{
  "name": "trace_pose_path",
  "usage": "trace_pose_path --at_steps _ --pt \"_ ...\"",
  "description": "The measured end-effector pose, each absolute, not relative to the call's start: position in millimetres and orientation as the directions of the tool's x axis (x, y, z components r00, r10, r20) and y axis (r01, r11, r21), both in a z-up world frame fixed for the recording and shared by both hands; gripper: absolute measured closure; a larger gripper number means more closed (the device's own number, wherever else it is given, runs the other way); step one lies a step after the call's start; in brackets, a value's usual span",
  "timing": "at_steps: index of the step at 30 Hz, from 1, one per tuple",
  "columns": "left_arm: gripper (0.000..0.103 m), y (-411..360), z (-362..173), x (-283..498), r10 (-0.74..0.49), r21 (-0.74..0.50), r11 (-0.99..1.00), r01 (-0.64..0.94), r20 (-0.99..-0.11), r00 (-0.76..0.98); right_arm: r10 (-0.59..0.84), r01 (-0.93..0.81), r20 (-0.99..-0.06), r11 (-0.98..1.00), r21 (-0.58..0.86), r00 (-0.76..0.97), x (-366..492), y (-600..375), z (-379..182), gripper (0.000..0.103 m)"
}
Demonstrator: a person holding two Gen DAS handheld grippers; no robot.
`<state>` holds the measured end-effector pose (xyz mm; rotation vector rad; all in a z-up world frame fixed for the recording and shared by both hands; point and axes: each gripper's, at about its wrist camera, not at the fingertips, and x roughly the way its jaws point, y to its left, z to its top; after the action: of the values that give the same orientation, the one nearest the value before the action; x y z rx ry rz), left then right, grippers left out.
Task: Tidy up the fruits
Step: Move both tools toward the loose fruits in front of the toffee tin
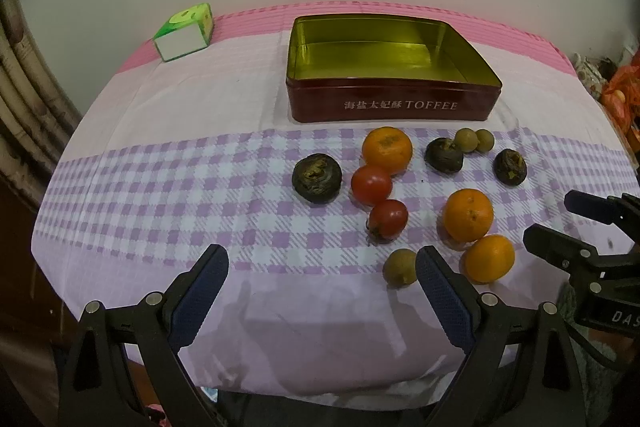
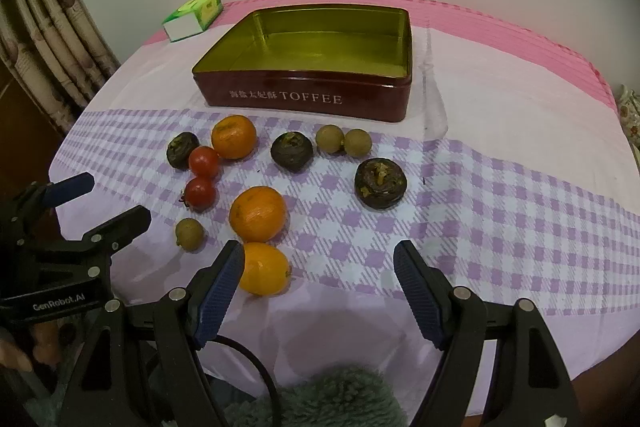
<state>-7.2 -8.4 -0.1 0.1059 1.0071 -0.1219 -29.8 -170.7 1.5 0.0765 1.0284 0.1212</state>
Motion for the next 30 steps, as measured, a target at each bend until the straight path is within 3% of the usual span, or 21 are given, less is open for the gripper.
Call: trace_pose_path --at_steps 16,30 --pt "0.009 6 -5 -5 -0.048 0.013 0.993 0.120 -0.872 0.487 0.173 -0.127 -0.869 0.984 0.128 0.464 -30 -155 -9 0.030" --pt "0.009 12 -16 -2 -0.055 -0.005 0.994 0.110 -0.889 0.455 0.198 -0.170 -0.901 0.975 0.142 0.386 -23 -139 -31 0.045"
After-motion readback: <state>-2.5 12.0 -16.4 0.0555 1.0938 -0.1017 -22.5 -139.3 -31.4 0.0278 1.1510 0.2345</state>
